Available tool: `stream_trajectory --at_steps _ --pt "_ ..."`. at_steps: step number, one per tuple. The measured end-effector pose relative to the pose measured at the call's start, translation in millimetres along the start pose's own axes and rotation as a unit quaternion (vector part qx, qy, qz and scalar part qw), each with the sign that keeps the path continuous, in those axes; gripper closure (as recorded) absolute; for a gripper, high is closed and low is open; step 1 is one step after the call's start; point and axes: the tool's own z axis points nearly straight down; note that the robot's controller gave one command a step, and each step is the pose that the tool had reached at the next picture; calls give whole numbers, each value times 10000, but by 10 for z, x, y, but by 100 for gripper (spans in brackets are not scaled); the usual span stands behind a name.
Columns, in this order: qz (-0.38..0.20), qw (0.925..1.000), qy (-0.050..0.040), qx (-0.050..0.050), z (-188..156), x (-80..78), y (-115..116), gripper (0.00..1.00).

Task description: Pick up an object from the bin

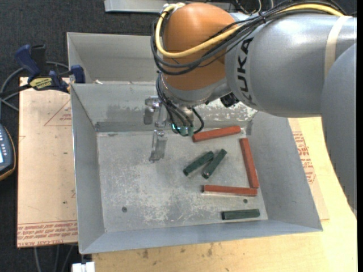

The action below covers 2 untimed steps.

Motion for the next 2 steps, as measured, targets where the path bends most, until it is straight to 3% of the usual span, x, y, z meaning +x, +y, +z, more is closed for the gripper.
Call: stream_trajectory --at_steps 1,2 --pt "-882 9961 -10 6 1749 -480 -514 0" --pt "-745 9972 -38 16 1698 -424 -1263 0"
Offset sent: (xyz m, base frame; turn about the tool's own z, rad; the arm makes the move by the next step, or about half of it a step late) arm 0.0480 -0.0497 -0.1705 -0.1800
